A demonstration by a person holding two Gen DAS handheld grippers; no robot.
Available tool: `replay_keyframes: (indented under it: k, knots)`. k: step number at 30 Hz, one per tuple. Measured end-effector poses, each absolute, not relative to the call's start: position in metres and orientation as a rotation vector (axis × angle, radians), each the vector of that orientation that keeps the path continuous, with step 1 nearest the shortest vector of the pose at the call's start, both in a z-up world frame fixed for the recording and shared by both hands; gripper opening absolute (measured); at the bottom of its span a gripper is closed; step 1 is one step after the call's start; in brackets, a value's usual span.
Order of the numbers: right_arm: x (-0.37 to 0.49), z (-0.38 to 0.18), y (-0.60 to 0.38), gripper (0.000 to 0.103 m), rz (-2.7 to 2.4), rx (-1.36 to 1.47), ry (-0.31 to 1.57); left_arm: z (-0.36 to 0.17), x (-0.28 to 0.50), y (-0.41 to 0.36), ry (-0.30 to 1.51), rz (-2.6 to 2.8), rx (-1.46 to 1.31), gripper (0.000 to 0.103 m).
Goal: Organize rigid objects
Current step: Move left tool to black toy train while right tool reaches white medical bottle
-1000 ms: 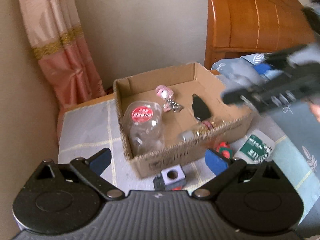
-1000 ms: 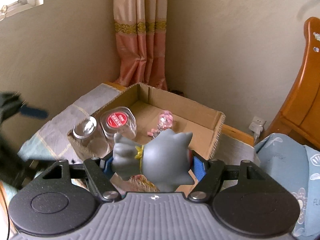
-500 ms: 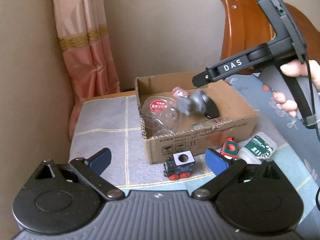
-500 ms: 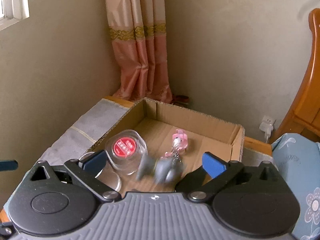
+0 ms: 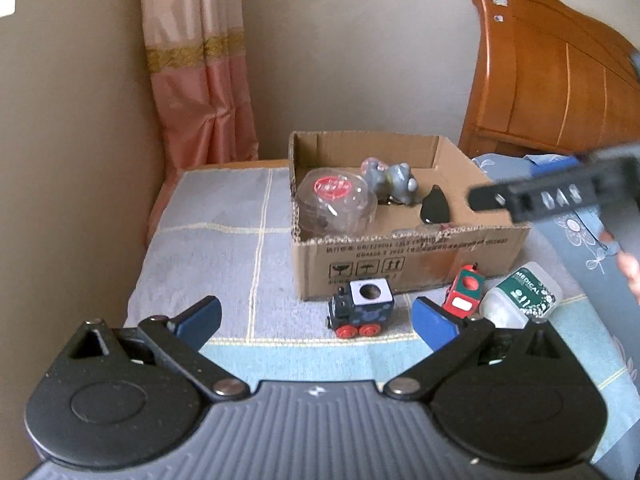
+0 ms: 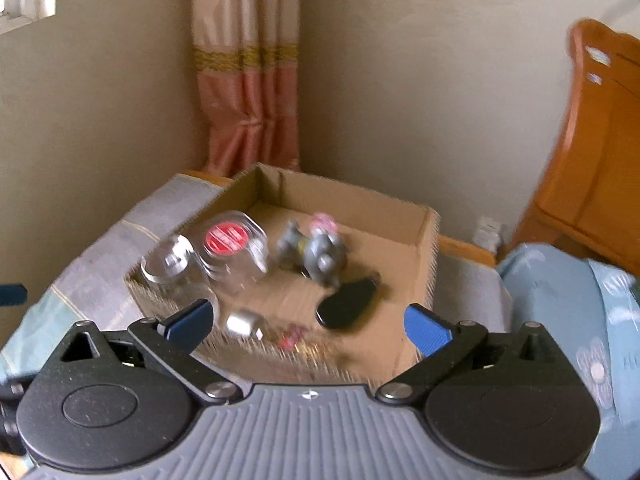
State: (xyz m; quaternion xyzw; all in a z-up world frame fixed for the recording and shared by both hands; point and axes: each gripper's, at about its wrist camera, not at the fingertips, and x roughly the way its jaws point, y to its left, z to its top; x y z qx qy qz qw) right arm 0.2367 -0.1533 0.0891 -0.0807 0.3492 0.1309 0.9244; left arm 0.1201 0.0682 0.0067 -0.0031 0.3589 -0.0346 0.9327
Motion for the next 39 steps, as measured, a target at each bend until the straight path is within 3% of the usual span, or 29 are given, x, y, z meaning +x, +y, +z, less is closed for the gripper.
replay_keyframes:
  k: [21, 39]
  knots:
    - [0.204, 0.013, -0.184, 0.103, 0.141, -0.141, 0.879, -0.019, 0.128, 0.046, 0.812, -0.124, 0.017, 0.101]
    - [0.216, -0.026, -0.205, 0.103, 0.144, -0.098, 0.963, -0.058, 0.179, 0.039, 0.802, -0.081, -0.007, 0.101]
